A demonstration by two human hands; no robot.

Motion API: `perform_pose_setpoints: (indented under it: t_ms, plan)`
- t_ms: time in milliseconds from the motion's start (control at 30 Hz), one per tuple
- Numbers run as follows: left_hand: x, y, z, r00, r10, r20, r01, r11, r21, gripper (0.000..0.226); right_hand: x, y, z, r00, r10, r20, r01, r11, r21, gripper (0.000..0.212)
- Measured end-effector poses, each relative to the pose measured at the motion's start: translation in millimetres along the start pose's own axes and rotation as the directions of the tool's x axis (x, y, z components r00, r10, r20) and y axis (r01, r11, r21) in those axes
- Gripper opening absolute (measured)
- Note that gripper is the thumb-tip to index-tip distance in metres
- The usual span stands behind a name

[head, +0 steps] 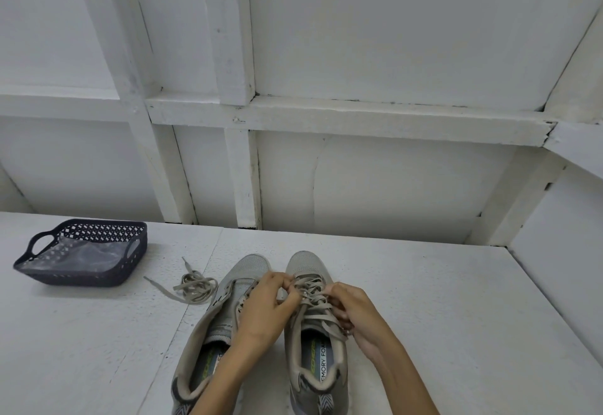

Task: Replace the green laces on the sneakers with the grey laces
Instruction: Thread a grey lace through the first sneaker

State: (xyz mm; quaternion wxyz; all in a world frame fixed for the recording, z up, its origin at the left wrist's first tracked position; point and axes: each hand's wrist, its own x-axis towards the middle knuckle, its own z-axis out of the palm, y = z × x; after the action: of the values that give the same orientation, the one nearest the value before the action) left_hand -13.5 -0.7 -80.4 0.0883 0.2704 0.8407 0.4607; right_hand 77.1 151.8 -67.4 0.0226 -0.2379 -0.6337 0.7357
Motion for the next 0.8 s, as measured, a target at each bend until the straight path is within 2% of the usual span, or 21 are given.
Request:
perform_pose_setpoints:
  t_ms: [100, 167, 300, 367, 433, 500, 667, 800]
  plan:
    - [-6, 0, 4, 0.999, -0.025, -0.027, 0.023, 0.998, -0.050, 0.015, 2, 7, -4, 0.999, 0.050, -0.004, -0.049, 0.992, 0.114, 0.034]
    - [-8, 2, 4, 0.999, -0.028, -0.043, 0.025, 0.997, -0.071, 0.022, 3, 7, -7, 0.999, 0.036, 0.005, -0.036, 0.993, 0.112, 0.034]
    - [-5, 6, 0, 0.999, -0.042, -0.012, 0.041, 0.995, -0.092, 0.011, 1, -2, -2, 0.999, -0.044, -0.001, 0.044, 0.996, -0.075, 0.025]
    - [-1, 6, -2, 0.999, -0.046, -0.001, 0.045, 0.997, -0.068, 0.014, 0, -7, 1, 0.996, -0.087, -0.011, 0.084, 0.981, -0.176, 0.021]
    - [3, 7, -3, 0.999, -0.029, 0.014, 0.029, 0.999, -0.024, 0.021, 0, -8, 1, 0.992, -0.129, -0.009, 0.124, 0.966, -0.225, 0.019]
    - [5, 6, -3, 0.999, -0.017, 0.031, 0.018, 1.000, -0.015, 0.018, 1, -8, -1, 0.992, -0.128, 0.003, 0.126, 0.965, -0.230, 0.015]
    - [-1, 2, 0, 1.000, 0.021, 0.016, -0.021, 1.000, 0.009, 0.017, 2, 3, -4, 0.999, -0.030, 0.027, 0.031, 1.000, 0.000, 0.019]
    - [-9, 3, 6, 0.999, 0.013, -0.052, -0.012, 0.999, 0.035, 0.016, 5, 15, -8, 0.999, 0.046, 0.005, -0.046, 0.964, 0.263, 0.032]
